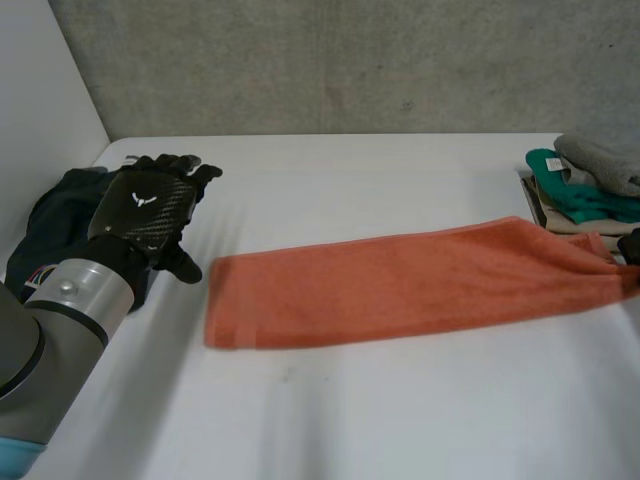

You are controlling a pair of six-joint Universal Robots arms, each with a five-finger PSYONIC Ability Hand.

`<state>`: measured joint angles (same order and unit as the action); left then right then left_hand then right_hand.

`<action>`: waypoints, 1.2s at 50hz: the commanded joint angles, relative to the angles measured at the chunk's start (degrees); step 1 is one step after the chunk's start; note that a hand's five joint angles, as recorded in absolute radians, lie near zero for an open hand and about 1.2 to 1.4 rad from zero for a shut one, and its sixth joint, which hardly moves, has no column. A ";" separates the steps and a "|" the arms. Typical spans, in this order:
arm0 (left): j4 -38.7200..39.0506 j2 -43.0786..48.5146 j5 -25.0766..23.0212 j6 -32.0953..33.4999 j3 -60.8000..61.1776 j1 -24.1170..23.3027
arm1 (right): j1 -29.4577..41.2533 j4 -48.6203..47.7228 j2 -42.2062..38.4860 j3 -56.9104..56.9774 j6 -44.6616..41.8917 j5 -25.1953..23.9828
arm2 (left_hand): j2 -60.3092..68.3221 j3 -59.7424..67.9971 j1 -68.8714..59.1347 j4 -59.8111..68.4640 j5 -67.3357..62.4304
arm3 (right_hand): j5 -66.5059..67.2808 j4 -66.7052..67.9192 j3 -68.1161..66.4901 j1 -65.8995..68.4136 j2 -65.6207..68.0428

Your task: Fold the laundry.

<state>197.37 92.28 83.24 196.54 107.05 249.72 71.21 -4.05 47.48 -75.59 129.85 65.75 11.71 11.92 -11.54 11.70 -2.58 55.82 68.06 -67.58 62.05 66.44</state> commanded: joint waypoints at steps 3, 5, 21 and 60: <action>-0.32 -0.44 0.08 0.07 0.09 0.85 | 3.84 -2.72 7.53 -2.98 -0.12 3.60 | -1.71 -1.92 1.54 -1.70 2.58 | 14.18 11.94 -12.42 17.95 13.56; -0.40 -0.96 0.08 0.07 0.27 1.56 | 6.83 -2.54 10.70 -3.43 -1.09 5.44 | -1.71 -1.92 1.54 -1.70 2.58 | 14.18 11.94 -12.42 17.95 13.56; -1.46 -7.82 -0.62 -3.88 2.73 12.01 | 53.05 -16.07 13.79 -4.13 -7.59 4.40 | -1.71 -1.92 1.54 -1.70 2.58 | 14.18 11.94 -12.42 17.95 13.56; -1.90 4.21 -1.94 -4.41 0.80 -9.41 | 48.16 -3.33 13.43 -12.91 23.95 18.81 | -1.71 -1.92 1.54 -1.70 2.58 | -55.82 -58.06 57.58 -52.05 -56.44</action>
<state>195.34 92.13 81.38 192.05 108.15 248.88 123.98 -12.69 62.76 -87.22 152.57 81.97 11.71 11.92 -11.54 11.70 -2.58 2.24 11.60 -11.53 12.24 11.73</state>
